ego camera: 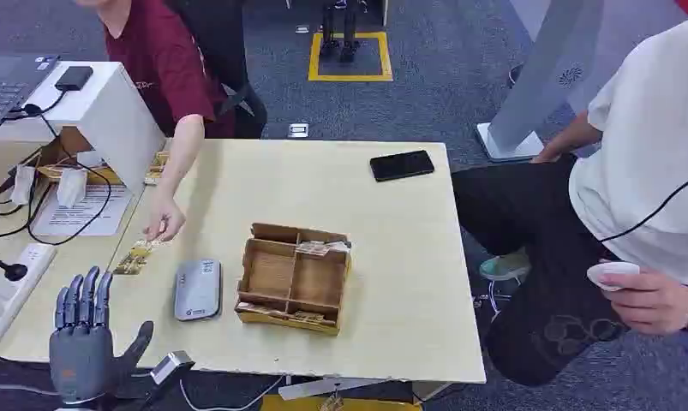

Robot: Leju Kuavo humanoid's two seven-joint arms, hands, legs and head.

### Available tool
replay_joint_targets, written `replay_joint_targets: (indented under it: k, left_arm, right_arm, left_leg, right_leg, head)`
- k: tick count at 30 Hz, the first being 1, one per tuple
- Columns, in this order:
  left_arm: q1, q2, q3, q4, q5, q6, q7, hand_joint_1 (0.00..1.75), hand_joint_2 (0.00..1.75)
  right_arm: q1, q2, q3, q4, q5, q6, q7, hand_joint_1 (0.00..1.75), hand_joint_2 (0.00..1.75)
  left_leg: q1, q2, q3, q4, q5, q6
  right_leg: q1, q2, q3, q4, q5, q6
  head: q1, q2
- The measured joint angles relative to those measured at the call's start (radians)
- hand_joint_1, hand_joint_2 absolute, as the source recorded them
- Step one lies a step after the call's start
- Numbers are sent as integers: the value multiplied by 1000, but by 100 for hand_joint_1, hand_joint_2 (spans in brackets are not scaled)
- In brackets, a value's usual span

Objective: Pass the card to the sensor for recognition and then transmit it.

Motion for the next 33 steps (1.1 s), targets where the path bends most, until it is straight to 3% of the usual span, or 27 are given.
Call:
replay_joint_targets:
  k: [29, 30, 33]
  left_arm:
    - [0, 0, 0, 0, -3, 0, 0, 0, 175]
    - [0, 0, 0, 0, -3, 0, 0, 175, 175]
    - [0, 0, 0, 0, -7, 0, 6, 175, 175]
  right_arm:
    - [0, 1, -5, 0, 5, 0, 0, 0, 0]
    - [0, 1, -5, 0, 5, 0, 0, 0, 0]
    - [0, 1, -6, 0, 6, 0, -1, 0, 0]
  left_leg:
    - [0, 0, 0, 0, 0, 0]
    - [0, 0, 0, 0, 0, 0]
    - [0, 0, 0, 0, 0, 0]
  right_leg:
    - [0, 0, 0, 0, 0, 0]
    - [0, 0, 0, 0, 0, 0]
    - [0, 0, 0, 0, 0, 0]
  head:
    - [0, 0]
    - [0, 0]
    - [0, 0]
